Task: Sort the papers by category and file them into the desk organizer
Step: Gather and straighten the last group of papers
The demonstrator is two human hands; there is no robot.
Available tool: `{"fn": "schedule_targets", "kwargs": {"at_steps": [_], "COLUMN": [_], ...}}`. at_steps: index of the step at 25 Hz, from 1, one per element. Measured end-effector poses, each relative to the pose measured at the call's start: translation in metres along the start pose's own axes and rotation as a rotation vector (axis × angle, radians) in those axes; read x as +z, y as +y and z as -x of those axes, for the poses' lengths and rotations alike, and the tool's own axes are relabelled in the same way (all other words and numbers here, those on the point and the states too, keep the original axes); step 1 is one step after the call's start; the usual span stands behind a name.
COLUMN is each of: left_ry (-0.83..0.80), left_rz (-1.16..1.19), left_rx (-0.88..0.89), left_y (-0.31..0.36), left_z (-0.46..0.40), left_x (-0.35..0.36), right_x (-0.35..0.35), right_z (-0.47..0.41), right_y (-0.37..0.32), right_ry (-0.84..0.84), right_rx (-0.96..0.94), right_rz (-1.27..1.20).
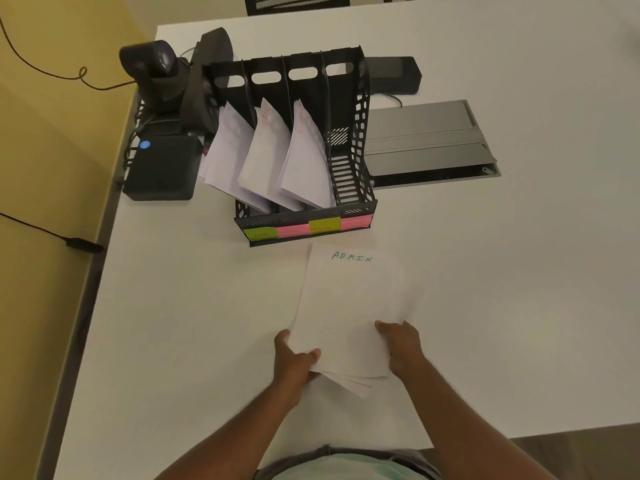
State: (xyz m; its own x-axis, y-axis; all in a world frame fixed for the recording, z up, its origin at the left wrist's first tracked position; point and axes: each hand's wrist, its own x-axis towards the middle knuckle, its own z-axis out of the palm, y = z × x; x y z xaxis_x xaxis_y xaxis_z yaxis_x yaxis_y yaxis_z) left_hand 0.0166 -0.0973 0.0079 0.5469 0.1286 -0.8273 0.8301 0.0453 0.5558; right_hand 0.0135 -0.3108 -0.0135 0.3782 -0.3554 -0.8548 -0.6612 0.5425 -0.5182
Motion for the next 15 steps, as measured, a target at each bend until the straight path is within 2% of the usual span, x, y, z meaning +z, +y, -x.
{"fn": "schedule_targets", "kwargs": {"at_steps": [2,4,7,9,12,15], "left_ry": [-0.043,-0.016,-0.152,-0.232,-0.261,-0.142], "left_rz": [-0.219,-0.299,-0.172,-0.04,0.112,0.07], "left_rx": [0.053,0.098,0.188,0.289,0.436,0.552], "left_y": [-0.006,0.002,0.036,0.062,0.097,0.115], "left_z": [-0.002,-0.01,-0.012,-0.01,0.003,0.022], "left_x": [-0.014,-0.027,-0.036,-0.036,-0.032,-0.021], "right_x": [-0.01,-0.019,-0.025,-0.019,0.0,0.022], "right_z": [-0.002,-0.003,0.003,0.01,0.024,0.044], "right_y": [-0.008,-0.02,-0.04,-0.052,-0.07,-0.082], "right_ry": [-0.047,-0.152,-0.416,-0.531,-0.53,-0.42], "right_rx": [-0.127,-0.221,-0.267,-0.316,-0.423,-0.556], "right_rz": [0.169,0.273,0.35,0.391,0.407,0.435]}}
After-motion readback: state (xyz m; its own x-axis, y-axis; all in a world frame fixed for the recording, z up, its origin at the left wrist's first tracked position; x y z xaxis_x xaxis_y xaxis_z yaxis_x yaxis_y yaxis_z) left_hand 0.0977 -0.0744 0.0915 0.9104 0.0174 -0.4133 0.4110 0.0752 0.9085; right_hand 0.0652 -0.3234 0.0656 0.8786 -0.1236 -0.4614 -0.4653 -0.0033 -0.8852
